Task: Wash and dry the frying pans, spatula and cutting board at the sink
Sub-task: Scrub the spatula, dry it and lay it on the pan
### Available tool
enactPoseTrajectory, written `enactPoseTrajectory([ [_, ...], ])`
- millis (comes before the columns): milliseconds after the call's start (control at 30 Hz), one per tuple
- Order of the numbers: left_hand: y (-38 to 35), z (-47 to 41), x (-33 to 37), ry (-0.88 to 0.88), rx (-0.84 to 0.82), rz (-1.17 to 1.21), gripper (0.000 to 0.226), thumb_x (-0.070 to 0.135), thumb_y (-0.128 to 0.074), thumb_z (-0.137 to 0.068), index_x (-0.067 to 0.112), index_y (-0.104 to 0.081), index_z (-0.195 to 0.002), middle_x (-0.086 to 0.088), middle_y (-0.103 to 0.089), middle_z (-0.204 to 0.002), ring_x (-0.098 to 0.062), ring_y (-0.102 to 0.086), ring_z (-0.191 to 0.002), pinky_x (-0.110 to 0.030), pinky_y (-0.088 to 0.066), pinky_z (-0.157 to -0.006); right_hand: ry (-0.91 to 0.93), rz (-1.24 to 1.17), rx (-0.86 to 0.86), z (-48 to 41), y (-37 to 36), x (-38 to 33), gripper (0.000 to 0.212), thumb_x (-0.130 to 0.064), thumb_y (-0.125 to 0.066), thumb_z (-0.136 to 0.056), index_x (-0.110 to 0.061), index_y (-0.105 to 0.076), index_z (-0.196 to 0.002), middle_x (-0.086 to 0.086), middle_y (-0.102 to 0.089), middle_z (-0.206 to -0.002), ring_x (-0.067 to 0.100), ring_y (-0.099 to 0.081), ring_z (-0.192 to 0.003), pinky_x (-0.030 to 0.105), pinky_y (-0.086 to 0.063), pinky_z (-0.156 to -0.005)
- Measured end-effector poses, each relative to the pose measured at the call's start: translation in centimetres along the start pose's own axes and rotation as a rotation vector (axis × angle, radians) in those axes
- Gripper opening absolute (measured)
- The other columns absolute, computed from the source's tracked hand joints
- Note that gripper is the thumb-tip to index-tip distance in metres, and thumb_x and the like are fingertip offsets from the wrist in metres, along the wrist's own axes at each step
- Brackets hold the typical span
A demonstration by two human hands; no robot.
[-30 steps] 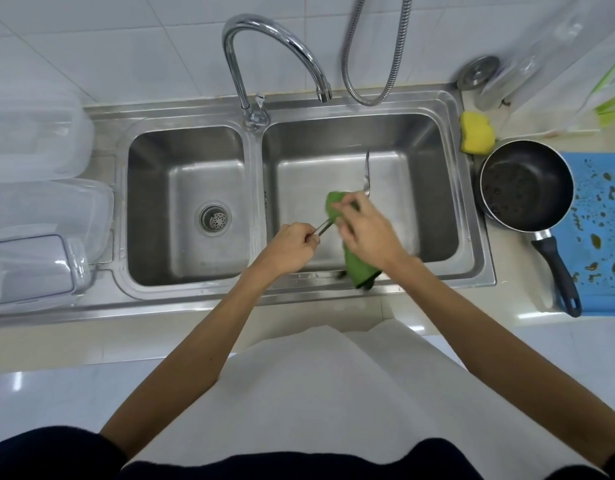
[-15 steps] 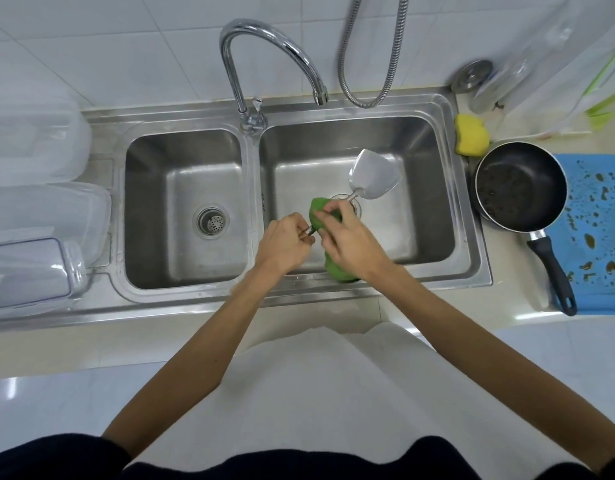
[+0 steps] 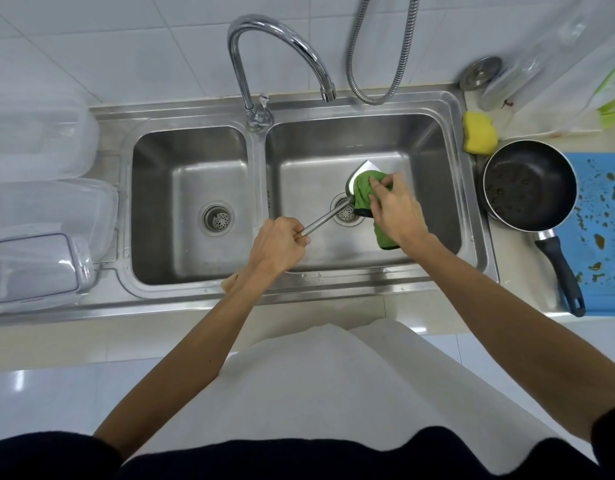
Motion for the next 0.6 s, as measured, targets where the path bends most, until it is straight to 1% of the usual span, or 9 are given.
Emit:
enactPoseTrajectory([
  [133,0.1,0.1,0.4,-0.018,-0.005,0.013,0.021,0.027,-0.070,-0.092,0.011,-0.074,-0.105,-0.007,-0.073,-0.089,-0.024,-0.067,-0.087,-0.041,-0.058,-0.083,-0.089,0.000,0.058,-1.2,0.7,-0.2,0.041,-0.024,-0.051,-0.101,-0.007,-0.056,-0.138,0.016,-0.047,-0.114,0.036,-0.056,-0.093,0.050,-0.056,-0.069],
  [167,0.2,0.0,0.5,-0.017,-0.006,0.011,0.023,0.030,-0.070,-0.092,0.013,-0.073,-0.106,-0.007,-0.073,-0.091,-0.025,-0.067,-0.088,-0.042,-0.058,-0.083,-0.082,0.003,0.056,-1.3,0.5,-0.8,0.041,-0.023,-0.052,-0.100,-0.006,-0.056,-0.137,0.017,-0.048,-0.114,0.036,-0.055,-0.094,0.049,-0.056,-0.069],
  [233,0.6,-0.1,0.5,-0.017,-0.002,-0.016,0.024,0.034,-0.068,-0.092,0.015,-0.073,-0.105,-0.009,-0.072,-0.093,-0.028,-0.067,-0.090,-0.043,-0.058,-0.082,0.003,0.021,0.002,-1.3,-0.1,-1.9,0.040,-0.025,-0.054,-0.100,-0.006,-0.058,-0.135,0.017,-0.049,-0.115,0.037,-0.056,-0.097,0.049,-0.057,-0.072],
  [300,0.6,-0.1,0.6,-0.031,-0.007,-0.055,0.022,0.034,-0.066,-0.094,0.015,-0.073,-0.103,-0.009,-0.072,-0.091,-0.029,-0.067,-0.089,-0.045,-0.058,-0.080,0.050,0.039,-0.049,-1.7,0.0,-1.8,0.039,-0.027,-0.055,-0.101,-0.009,-0.060,-0.134,0.016,-0.049,-0.116,0.037,-0.056,-0.100,0.049,-0.057,-0.076],
  [333,0.6,-0.1,0.6,-0.033,-0.011,-0.060,0.023,0.033,-0.065,-0.095,0.014,-0.073,-0.103,-0.010,-0.072,-0.091,-0.030,-0.067,-0.088,-0.045,-0.058,-0.079,0.028,0.050,-0.059,-2.2,0.3,-1.3,0.039,-0.028,-0.054,-0.101,-0.010,-0.059,-0.135,0.016,-0.049,-0.118,0.036,-0.056,-0.101,0.050,-0.056,-0.078],
  [400,0.5,0.1,0.8,-0.028,-0.007,-0.069,0.023,0.033,-0.065,-0.095,0.015,-0.073,-0.106,-0.010,-0.071,-0.093,-0.029,-0.066,-0.089,-0.043,-0.058,-0.079,-0.074,0.055,-0.013,-2.9,1.1,-0.8,0.040,-0.025,-0.051,-0.102,-0.008,-0.056,-0.138,0.017,-0.050,-0.121,0.038,-0.056,-0.101,0.050,-0.054,-0.080],
  [433,0.5,0.1,0.9,-0.023,0.000,-0.066,0.023,0.034,-0.065,-0.094,0.016,-0.073,-0.106,-0.009,-0.071,-0.094,-0.028,-0.066,-0.090,-0.044,-0.058,-0.079,-0.093,0.050,0.016,-2.8,1.2,-1.3,0.041,-0.023,-0.051,-0.102,-0.006,-0.055,-0.138,0.019,-0.050,-0.121,0.039,-0.056,-0.100,0.051,-0.053,-0.081],
  [500,0.3,0.1,1.0,-0.010,0.002,-0.053,0.022,0.036,-0.065,-0.093,0.020,-0.073,-0.105,-0.007,-0.070,-0.095,-0.027,-0.066,-0.090,-0.045,-0.058,-0.080,-0.033,0.023,0.006,-1.9,0.4,-3.3,0.040,-0.021,-0.052,-0.101,-0.003,-0.057,-0.135,0.020,-0.052,-0.118,0.039,-0.056,-0.098,0.051,-0.054,-0.082],
  [600,0.2,0.3,1.5,-0.029,-0.005,-0.115,0.018,0.033,-0.064,-0.093,0.021,-0.073,-0.104,-0.007,-0.069,-0.092,-0.029,-0.064,-0.088,-0.045,-0.057,-0.076,0.033,-0.127,-0.105,0.1,-1.8,-6.2,0.034,-0.026,-0.054,-0.101,-0.007,-0.063,-0.128,0.016,-0.052,-0.117,0.037,-0.059,-0.096,0.049,-0.054,-0.085],
])
Point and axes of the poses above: each hand's wrist, its own z-axis away from the middle knuckle, its own y-axis out of the back of the hand, x = y × z, the point moved 6 cm from there along -z, towards the middle knuckle
